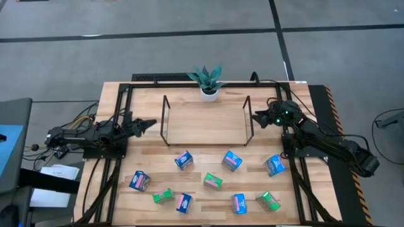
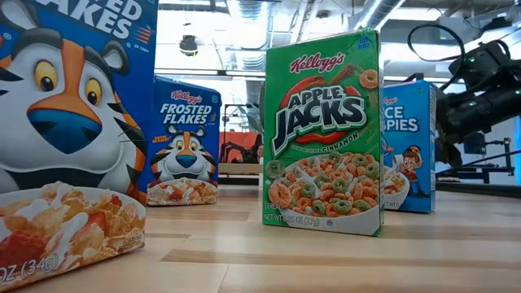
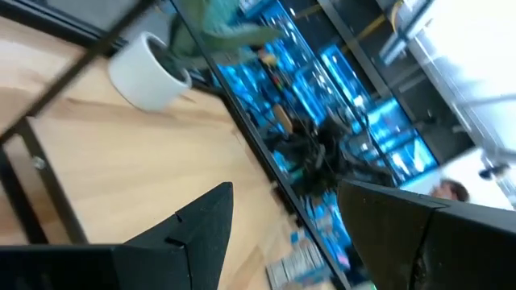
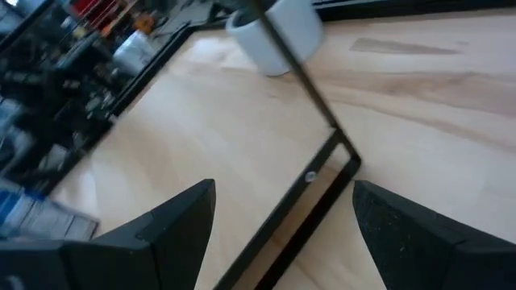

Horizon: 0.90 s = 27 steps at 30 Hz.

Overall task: Stack cereal on shelf
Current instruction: Put the top right light blue cereal box on the shelf

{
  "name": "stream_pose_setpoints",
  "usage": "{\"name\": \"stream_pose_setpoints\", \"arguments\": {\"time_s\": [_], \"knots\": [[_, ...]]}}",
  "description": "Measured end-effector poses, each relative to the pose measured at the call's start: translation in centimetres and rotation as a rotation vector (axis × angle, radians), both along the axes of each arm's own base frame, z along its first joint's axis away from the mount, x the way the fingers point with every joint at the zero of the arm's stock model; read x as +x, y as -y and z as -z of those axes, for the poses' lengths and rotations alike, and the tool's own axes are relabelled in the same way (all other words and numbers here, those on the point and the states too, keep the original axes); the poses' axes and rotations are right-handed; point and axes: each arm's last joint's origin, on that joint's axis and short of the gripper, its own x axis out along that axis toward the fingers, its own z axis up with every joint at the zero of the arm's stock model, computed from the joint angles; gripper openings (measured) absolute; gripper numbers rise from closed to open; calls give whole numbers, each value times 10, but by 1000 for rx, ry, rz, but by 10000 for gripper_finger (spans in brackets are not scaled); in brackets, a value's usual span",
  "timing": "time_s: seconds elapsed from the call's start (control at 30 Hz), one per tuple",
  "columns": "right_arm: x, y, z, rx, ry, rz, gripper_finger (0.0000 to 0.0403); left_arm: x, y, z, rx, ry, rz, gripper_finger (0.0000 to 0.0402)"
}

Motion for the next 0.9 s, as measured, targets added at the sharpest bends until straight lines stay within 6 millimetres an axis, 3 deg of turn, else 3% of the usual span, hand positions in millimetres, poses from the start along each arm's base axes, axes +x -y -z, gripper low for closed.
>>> {"name": "stream_pose_setpoints", "arguments": {"time_s": [0.2,0.4,0.5,0.7,0.8,0.9], "knots": [[3,1,-9,139,96,6,317,0,0,-1,-78,46,-1,214],[12,5,-61,-4,264,-181,317,-1,0,-8,-71,118,22,214],[14,6,-100,-96,335,-227,317,-2,0,-12,-58,157,21,214],[8,-1,-143,-178,141,-288,317,-2,0,-15,-58,192,24,214],[0,-5,-136,-115,-95,-186,317,-2,1,-15,-58,192,34,214],[-2,-7,-143,-74,-84,-180,317,-2,1,-15,-78,203,55,214]]}}
